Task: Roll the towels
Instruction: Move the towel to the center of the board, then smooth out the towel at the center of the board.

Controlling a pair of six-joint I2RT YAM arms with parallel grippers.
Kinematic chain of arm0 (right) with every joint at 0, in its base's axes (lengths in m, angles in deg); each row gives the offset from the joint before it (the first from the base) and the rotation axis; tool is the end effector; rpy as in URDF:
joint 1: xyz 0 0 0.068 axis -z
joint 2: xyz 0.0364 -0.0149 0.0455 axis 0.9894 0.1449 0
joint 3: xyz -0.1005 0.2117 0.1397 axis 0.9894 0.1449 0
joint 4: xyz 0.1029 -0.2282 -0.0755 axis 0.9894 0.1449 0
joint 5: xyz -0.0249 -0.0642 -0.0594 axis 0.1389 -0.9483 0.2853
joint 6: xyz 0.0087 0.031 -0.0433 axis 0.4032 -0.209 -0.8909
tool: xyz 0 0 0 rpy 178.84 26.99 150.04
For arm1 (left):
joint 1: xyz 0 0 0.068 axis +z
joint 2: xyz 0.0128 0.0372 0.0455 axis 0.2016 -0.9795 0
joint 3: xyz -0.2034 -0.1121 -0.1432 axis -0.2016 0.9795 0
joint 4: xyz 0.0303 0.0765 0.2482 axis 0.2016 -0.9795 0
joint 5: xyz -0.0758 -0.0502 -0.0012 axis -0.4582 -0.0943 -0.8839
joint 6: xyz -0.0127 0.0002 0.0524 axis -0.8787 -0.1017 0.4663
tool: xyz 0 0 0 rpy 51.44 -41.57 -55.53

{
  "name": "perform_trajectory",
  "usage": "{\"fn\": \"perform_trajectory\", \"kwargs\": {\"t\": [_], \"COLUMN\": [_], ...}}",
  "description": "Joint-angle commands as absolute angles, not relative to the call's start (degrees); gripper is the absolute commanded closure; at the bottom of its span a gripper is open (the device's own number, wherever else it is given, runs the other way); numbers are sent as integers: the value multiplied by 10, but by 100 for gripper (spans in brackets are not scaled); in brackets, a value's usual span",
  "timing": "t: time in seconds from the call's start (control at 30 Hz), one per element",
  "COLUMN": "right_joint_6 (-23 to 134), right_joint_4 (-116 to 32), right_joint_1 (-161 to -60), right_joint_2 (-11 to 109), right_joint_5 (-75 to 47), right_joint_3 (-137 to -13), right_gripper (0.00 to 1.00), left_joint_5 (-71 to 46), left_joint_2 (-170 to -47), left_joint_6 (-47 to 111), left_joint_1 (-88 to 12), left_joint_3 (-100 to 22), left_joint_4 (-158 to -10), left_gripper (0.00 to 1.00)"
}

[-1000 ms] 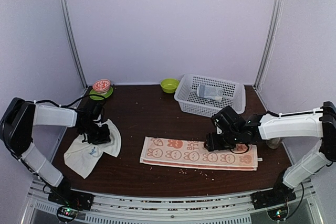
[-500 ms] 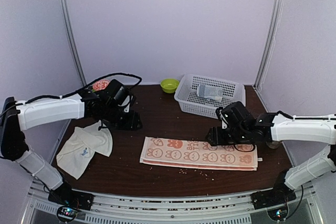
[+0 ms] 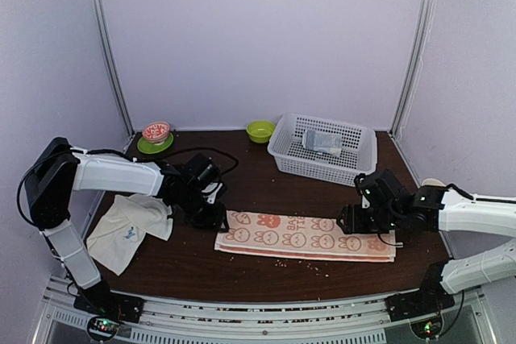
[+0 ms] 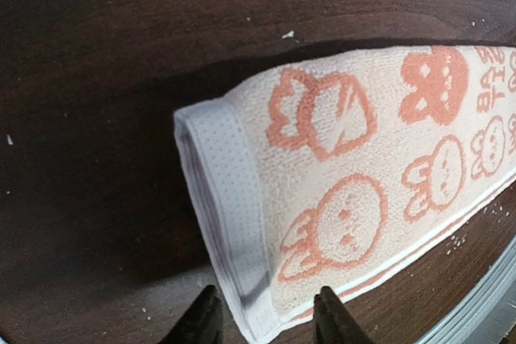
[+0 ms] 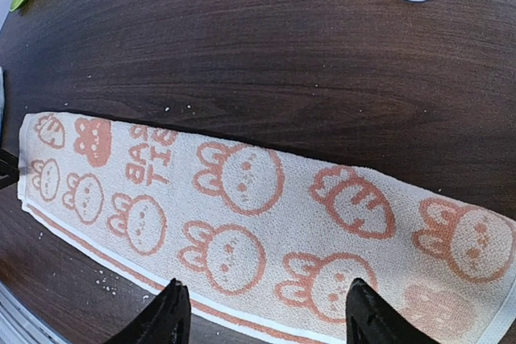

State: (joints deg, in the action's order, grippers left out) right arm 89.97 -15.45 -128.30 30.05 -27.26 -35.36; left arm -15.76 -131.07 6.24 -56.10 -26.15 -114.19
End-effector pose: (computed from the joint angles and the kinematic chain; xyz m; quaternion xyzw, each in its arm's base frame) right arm 0.1462 0.1495 0.2066 -0.0294 0.9459 0.1882 0.2626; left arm 0.2296 -0.2352 0.1671 0.0787 0.9722 -0.2030 0.0864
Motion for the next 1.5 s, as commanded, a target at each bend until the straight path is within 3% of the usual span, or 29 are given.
{"fn": "perform_trajectory", "kwargs": {"t": [0.0, 0.1, 0.23, 0.53, 0.77, 0.93, 1.03, 1.17, 1.47], "right_joint_6": [913, 913, 911, 895, 928, 965, 994, 1013, 1021], "right_joint_4": [-148, -147, -147, -168, -189, -187, -183, -181, -215], "right_joint_1": [-1287, -1288, -1287, -1284, -1258, -1252, -1251, -1251, -1251], "right_joint_2": [297, 302, 304, 360, 368, 326, 294, 258, 293], "right_joint_5": [-292, -291, -292, -313, -305, -266, -244, -244, -207], "right_joint_3": [-357, -364, -374, -412, -400, -341, -303, -263, -258], "right_gripper": [34, 34, 34, 34, 34, 34, 36, 40, 60], "left_joint_5": [-178, -155, -93, -62, -72, -119, -126, -133, -144], "left_joint_2": [-1339, -1353, -1343, -1209, -1184, -1175, -1148, -1130, -1119], "left_joint_6": [72, 70, 55, 11, 20, 44, 56, 70, 67], "left_joint_1": [-562, -562, -556, -455, -437, -439, -439, -439, -441], "left_joint_3": [-263, -255, -222, -59, -47, -59, -67, -71, -55], "left_joint_4": [-1097, -1098, -1099, -1069, -1086, -1100, -1125, -1151, -1150], "left_gripper": [65, 76, 100, 100, 100, 65, 53, 51, 53]}}
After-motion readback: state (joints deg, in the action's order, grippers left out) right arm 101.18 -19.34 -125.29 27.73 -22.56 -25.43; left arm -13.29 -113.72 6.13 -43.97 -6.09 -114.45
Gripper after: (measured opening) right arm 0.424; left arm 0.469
